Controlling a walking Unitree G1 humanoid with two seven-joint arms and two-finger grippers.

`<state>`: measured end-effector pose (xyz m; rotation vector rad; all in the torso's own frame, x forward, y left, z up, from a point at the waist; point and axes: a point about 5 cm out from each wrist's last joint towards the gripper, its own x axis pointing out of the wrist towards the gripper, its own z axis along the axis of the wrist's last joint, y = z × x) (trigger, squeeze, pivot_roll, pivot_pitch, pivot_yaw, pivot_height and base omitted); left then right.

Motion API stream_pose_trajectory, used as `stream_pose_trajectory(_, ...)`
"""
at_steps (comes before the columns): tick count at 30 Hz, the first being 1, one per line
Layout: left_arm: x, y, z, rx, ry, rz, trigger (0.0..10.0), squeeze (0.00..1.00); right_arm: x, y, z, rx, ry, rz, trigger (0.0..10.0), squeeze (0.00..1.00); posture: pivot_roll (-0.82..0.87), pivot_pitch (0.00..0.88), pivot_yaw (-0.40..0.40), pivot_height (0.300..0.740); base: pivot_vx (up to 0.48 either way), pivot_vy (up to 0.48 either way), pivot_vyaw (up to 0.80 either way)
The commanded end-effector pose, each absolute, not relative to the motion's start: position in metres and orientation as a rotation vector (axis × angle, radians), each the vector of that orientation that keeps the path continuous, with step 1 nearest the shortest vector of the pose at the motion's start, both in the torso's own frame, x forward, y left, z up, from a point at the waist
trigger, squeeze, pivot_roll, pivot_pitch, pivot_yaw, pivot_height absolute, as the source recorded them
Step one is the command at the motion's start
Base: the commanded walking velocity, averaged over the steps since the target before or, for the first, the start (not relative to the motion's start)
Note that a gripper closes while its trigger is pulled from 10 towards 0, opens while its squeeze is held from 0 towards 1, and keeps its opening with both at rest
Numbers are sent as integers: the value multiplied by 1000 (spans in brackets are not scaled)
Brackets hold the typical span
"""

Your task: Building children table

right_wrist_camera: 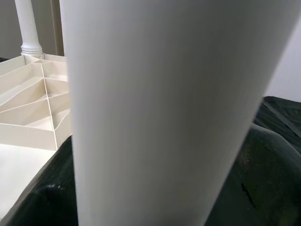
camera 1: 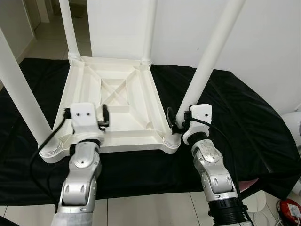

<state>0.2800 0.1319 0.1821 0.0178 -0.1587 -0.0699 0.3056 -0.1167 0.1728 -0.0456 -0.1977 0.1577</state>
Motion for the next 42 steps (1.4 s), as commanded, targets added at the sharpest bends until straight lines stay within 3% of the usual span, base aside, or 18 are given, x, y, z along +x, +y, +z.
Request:
stream_pose_trajectory(1, 276, 121, 183, 20, -178, -183, 10000, 0, 308, -120, 173, -49, -185, 144, 10000, 0, 2, 0, -117, 740, 0, 0, 0)
stream_pose_trajectory(9, 247, 101, 181, 84, -206, -537, 10000, 0, 312, -118, 173, -56, -177, 159, 10000, 0, 7, 0, -123, 740, 0, 0, 0)
stream_pose_trajectory(12, 227, 101, 172, 18, -81, -747, 10000, 0, 313, -115, 174, -61, -165, 178, 10000, 0, 12, 0, -128, 740, 0, 0, 0)
stream_pose_trajectory(20, 196, 106, 166, -28, 66, -1017, 10000, 0, 311, -106, 179, -20, -167, 224, 10000, 0, 15, 0, -131, 740, 0, 0, 0)
stream_pose_trajectory(34, 196, 96, 181, -146, 18, -1034, 10000, 0, 313, -103, 193, 32, -197, 230, 10000, 0, 20, 0, -138, 740, 0, 0, 0)
stream_pose_trajectory(35, 197, 93, 183, -167, 11, -1022, 10000, 0, 313, -103, 194, 31, -199, 232, 1294, 0, 20, 0, -138, 740, 0, 0, 0)
stream_pose_trajectory(36, 197, 93, 183, -167, 11, -1022, 10000, 0, 313, -103, 194, 31, -199, 232, 1294, 0, 20, 0, -138, 740, 0, 0, 0)
stream_pose_trajectory(37, 197, 91, 185, -181, 7, -1016, 10000, 0, 313, -103, 195, 27, -199, 232, 0, 0, 21, 0, -144, 740, 0, 0, 0)
stream_pose_trajectory(38, 198, 90, 186, -188, 1, -1011, 10000, 0, 313, -103, 195, 24, -198, 231, 1569, 0, 21, 0, -144, 740, 0, 0, 0)
stream_pose_trajectory(39, 198, 90, 186, -188, 1, -1011, 10000, 0, 313, -103, 195, 24, -198, 231, 1569, 0, 21, 0, -144, 740, 0, 0, 0)
stream_pose_trajectory(40, 198, 88, 187, -189, -1, -1011, 10000, 0, 312, -103, 195, 20, -198, 230, 3804, 0, 23, 0, -146, 740, 0, 0, 0)
stream_pose_trajectory(41, 198, 88, 187, -189, -1, -1011, 10000, 0, 312, -103, 195, 20, -198, 230, 3804, 0, 23, 0, -146, 740, 0, 0, 0)
stream_pose_trajectory(42, 200, 87, 187, -187, -4, -1001, 10000, 0, 312, -103, 195, 15, -197, 228, 10000, 0, 23, 0, -147, 740, 0, 0, 0)
